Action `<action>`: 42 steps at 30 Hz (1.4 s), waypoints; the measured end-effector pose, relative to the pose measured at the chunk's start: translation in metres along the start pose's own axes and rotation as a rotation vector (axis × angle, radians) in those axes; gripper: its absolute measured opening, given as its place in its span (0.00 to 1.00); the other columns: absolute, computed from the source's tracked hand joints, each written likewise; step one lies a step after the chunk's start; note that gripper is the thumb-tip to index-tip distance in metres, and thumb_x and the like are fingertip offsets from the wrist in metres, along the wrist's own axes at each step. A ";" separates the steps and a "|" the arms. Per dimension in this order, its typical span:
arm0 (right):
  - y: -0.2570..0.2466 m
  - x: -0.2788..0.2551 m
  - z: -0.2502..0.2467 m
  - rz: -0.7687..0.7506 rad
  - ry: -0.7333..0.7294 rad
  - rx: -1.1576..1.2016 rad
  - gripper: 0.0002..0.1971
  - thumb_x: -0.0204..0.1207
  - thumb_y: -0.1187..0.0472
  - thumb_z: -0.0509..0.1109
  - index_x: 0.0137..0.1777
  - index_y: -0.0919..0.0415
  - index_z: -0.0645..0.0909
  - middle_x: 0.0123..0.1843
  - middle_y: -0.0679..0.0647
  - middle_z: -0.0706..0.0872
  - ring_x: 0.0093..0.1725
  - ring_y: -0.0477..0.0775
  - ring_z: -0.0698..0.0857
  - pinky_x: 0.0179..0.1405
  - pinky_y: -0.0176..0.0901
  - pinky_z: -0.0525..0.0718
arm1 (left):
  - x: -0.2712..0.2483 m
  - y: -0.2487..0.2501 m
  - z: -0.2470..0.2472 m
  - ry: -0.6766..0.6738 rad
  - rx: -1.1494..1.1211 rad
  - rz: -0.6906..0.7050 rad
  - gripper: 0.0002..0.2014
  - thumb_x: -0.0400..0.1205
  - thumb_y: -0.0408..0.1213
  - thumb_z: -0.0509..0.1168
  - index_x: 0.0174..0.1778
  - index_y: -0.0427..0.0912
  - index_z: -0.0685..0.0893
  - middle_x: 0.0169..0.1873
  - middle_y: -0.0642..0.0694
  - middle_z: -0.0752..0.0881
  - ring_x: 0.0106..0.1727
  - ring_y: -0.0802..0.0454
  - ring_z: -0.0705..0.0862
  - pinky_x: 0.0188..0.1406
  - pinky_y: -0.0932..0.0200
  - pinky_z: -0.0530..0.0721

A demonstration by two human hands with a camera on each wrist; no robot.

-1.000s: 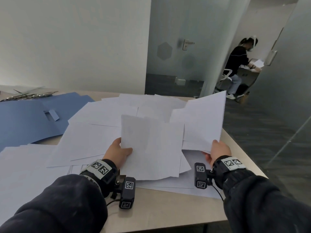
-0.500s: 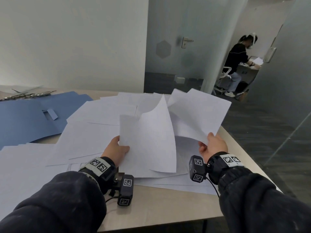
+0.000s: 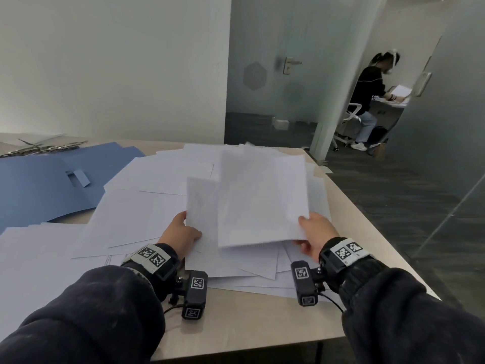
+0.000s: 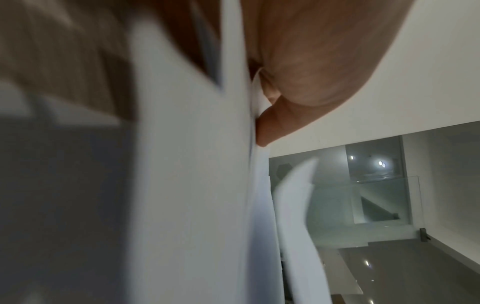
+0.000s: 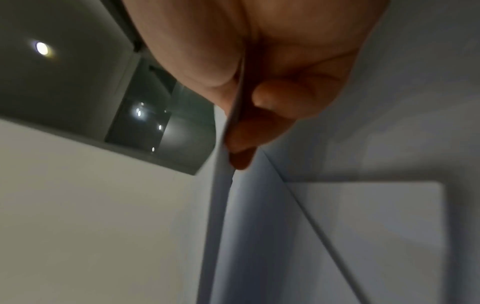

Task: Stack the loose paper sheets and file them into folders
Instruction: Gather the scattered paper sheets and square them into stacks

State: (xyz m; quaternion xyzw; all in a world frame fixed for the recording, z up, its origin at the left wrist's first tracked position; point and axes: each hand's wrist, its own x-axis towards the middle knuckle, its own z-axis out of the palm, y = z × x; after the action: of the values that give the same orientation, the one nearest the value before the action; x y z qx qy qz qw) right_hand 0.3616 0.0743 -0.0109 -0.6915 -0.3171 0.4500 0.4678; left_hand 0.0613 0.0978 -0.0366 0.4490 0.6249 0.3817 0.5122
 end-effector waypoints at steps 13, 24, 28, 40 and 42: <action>0.003 -0.023 0.012 -0.123 -0.357 -0.749 0.10 0.81 0.58 0.67 0.59 0.58 0.82 0.41 0.55 0.83 0.30 0.54 0.77 0.18 0.35 0.70 | 0.009 0.000 -0.002 -0.102 -0.032 0.011 0.32 0.62 0.35 0.73 0.65 0.43 0.81 0.54 0.38 0.91 0.53 0.32 0.91 0.58 0.31 0.88; -0.008 -0.011 0.013 -0.208 -0.176 -0.134 0.22 0.80 0.48 0.73 0.68 0.47 0.70 0.63 0.52 0.85 0.58 0.54 0.86 0.61 0.54 0.85 | -0.030 0.053 -0.015 -0.140 -0.136 0.386 0.24 0.70 0.35 0.72 0.64 0.50 0.82 0.57 0.47 0.92 0.57 0.42 0.92 0.60 0.36 0.88; -0.023 -0.015 0.016 -0.275 -0.252 0.173 0.11 0.83 0.64 0.71 0.63 0.56 0.85 0.60 0.56 0.92 0.61 0.62 0.89 0.67 0.66 0.84 | -0.031 0.057 -0.022 -0.165 -0.077 0.391 0.24 0.66 0.31 0.69 0.60 0.51 0.85 0.54 0.46 0.93 0.56 0.41 0.91 0.62 0.34 0.87; -0.049 -0.048 0.030 -0.637 -0.213 0.151 0.20 0.74 0.55 0.81 0.65 0.54 0.84 0.58 0.50 0.92 0.60 0.51 0.90 0.65 0.52 0.85 | -0.040 0.075 -0.019 -0.070 -0.193 0.506 0.30 0.70 0.43 0.83 0.67 0.56 0.82 0.57 0.54 0.92 0.57 0.52 0.91 0.62 0.42 0.88; -0.057 -0.052 0.033 -0.695 -0.207 0.137 0.27 0.70 0.50 0.81 0.68 0.52 0.81 0.60 0.48 0.92 0.61 0.47 0.89 0.64 0.47 0.85 | -0.043 0.081 -0.017 -0.065 -0.209 0.546 0.30 0.73 0.41 0.83 0.69 0.55 0.79 0.58 0.54 0.91 0.58 0.52 0.91 0.61 0.42 0.88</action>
State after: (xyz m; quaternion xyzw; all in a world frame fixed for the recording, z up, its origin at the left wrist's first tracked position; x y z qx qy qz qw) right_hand 0.3098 0.0619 0.0535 -0.4601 -0.5479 0.3520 0.6035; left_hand 0.0619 0.0814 0.0548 0.5573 0.4213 0.5532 0.4538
